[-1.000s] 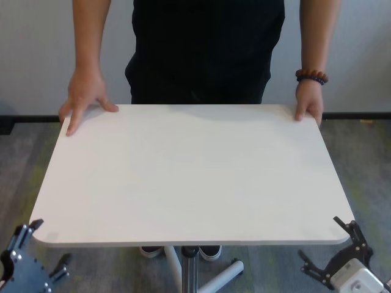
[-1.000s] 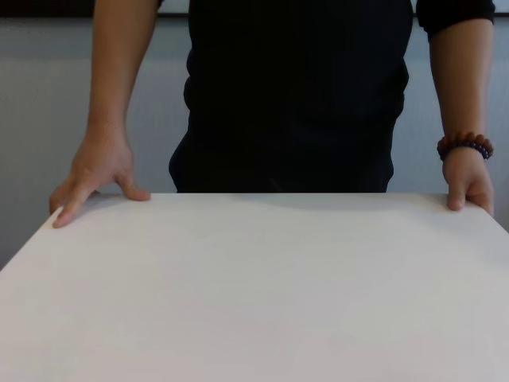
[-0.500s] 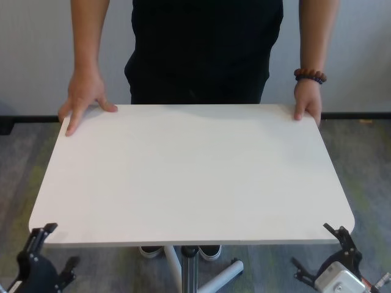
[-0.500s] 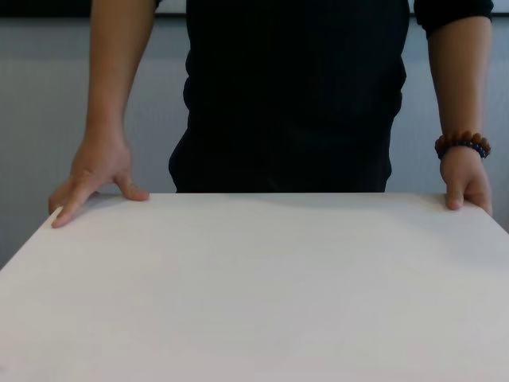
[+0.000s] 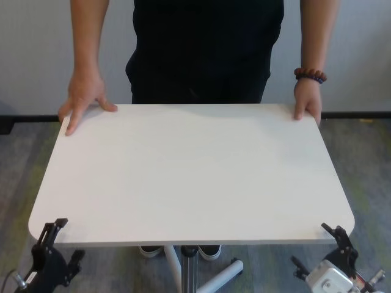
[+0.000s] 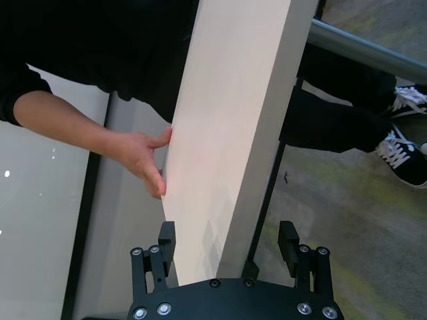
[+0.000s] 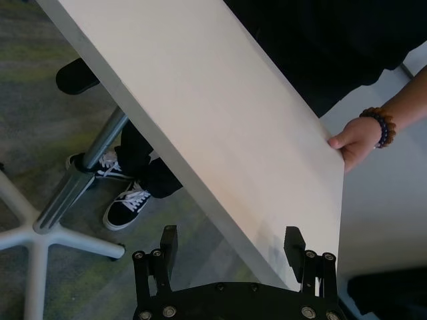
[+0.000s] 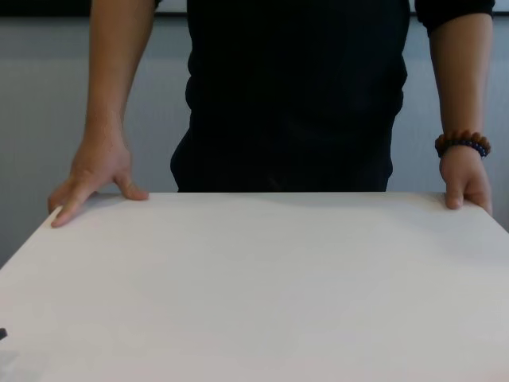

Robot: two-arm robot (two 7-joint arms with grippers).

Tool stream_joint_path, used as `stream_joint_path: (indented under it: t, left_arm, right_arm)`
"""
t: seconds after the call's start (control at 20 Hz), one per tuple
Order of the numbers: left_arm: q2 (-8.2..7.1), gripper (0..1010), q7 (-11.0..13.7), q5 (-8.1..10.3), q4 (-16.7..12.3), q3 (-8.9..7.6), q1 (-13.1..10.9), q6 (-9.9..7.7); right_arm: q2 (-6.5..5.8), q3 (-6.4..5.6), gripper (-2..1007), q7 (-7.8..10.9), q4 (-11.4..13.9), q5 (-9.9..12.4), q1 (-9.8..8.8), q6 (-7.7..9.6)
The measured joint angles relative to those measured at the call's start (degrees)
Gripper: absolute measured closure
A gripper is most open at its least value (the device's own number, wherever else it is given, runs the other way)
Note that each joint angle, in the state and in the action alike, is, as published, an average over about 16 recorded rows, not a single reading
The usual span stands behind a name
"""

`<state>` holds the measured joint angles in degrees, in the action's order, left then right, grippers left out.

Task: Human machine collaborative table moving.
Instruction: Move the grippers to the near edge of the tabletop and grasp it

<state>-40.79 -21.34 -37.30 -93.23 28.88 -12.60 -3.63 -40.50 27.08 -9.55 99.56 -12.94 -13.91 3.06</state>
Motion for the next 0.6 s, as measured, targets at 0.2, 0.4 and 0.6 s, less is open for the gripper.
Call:
stream_joint_path:
  t: [0.2,0.4,0.6]
  left_arm:
    - [1.69,13,-0.1,-1.99,1.8,0.32,1.4,-1.20]
    - [3.08,13,-0.3,-3.70,3.3,0.43,2.4,-2.15]
    - [4.38,13,-0.6,-5.37,4.6,0.50,3.3,-2.96]
  right_arm:
    - [0.98,0.90,2,0.29,-1.6,-2.7,1.70,0.33]
    - [1.91,1.64,2,0.67,-2.9,-5.1,3.24,0.56]
    - [2.67,2.22,2,1.24,-3.7,-7.1,4.54,0.77]
